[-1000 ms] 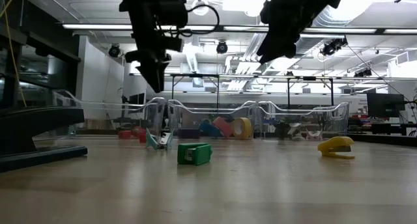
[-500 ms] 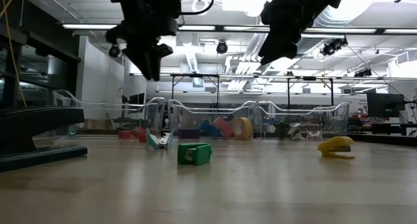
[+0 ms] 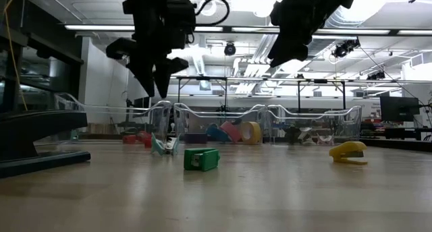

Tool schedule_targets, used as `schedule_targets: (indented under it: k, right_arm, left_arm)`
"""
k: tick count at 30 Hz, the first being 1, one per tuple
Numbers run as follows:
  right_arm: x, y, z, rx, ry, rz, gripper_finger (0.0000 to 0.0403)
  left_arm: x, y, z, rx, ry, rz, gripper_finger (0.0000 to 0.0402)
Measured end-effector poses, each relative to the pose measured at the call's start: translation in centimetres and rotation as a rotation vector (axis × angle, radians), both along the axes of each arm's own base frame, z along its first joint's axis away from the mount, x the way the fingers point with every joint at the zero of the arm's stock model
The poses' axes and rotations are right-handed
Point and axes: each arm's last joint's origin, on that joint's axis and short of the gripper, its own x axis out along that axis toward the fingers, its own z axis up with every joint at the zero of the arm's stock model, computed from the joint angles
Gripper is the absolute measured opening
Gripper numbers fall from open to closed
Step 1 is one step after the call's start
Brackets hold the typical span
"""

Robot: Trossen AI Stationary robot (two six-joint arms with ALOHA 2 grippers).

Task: Pick and place Stapler, Stapler remover, tape
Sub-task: Put the red stapler into the left transparent bin

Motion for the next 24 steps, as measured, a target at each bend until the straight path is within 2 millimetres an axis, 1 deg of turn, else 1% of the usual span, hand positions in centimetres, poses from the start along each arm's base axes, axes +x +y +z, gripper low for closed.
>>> schedule_targets:
  k: [3,8,11,16,20,24]
  right_arm:
    - [0.0,0.0,0.0,0.0,0.0,0.0,0.0188]
    - [0.0,0.0,0.0,0.0,0.0,0.0,0.0188]
    - [0.0,0.0,0.0,0.0,0.0,0.0,0.0188]
    - [0.0,0.0,0.0,0.0,0.001,0.0,0.0188]
    - [0.0,0.0,0.0,0.0,0.001,0.0,0.0188]
    - [0.0,0.0,0.0,-0.001,0.0,0.0,0.0188]
  left_arm:
    - [0.5,0.2,-1.1,-0.009,0.034,-0.014,0.0165]
    - [1.4,0.6,-3.1,0.005,0.1,-0.006,0.0223]
    - [1.6,0.7,-4.3,0.0,0.156,-0.036,0.0244]
    - [2.0,0.9,-6.3,0.026,0.237,-0.114,0.0244]
    - [2.4,1.2,-7.2,0.054,0.262,-0.156,0.0231]
    - [2.7,1.3,-7.7,0.066,0.253,-0.182,0.0216]
